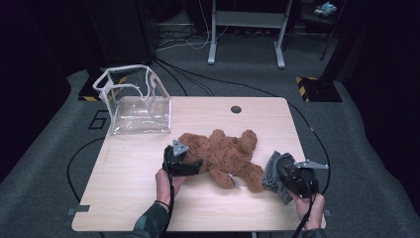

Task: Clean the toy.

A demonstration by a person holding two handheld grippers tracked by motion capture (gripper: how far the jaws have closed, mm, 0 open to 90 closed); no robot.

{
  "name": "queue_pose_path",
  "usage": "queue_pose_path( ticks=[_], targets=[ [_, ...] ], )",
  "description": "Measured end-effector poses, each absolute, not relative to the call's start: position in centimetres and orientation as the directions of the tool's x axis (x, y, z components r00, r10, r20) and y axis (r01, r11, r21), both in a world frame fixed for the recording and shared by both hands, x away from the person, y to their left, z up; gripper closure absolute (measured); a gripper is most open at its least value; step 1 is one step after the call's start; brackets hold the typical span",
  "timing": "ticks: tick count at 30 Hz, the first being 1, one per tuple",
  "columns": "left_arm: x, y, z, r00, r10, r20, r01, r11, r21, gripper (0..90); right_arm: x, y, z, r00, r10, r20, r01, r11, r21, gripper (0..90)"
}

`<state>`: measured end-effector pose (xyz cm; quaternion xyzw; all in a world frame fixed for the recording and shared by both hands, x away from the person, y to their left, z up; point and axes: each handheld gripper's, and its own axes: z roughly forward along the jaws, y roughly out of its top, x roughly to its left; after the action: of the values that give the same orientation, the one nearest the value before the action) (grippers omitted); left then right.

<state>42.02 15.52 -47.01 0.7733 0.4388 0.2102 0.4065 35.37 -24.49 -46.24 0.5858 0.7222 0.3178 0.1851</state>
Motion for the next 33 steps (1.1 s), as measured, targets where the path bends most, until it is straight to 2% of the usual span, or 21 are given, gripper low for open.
queue_pose_path(
  ticks=[3, 9, 16, 33],
  targets=[
    [42.3, 15.5, -46.8, 0.511, 0.859, -0.042, 0.521, -0.271, 0.809, 10.9, 35.4, -24.6, -46.2, -0.245, 0.964, 0.104, 0.730, 0.113, 0.674, 77.4],
    [39.9, 15.3, -46.3, 0.466, 0.882, -0.067, 0.519, -0.211, 0.828, 11.3, 35.3, -24.9, -46.1, -0.236, 0.966, 0.102, 0.728, 0.106, 0.677, 77.4],
    [37.2, 13.9, -46.3, 0.483, 0.871, -0.094, 0.531, -0.206, 0.822, 10.8, 35.4, -25.1, -46.0, -0.225, 0.969, 0.102, 0.728, 0.098, 0.679, 77.4],
    [35.9, 7.1, -49.6, 0.520, 0.839, -0.161, 0.611, -0.234, 0.757, 10.1, 35.7, -24.9, -46.4, -0.225, 0.969, 0.103, 0.732, 0.098, 0.674, 77.3]
  ],
)
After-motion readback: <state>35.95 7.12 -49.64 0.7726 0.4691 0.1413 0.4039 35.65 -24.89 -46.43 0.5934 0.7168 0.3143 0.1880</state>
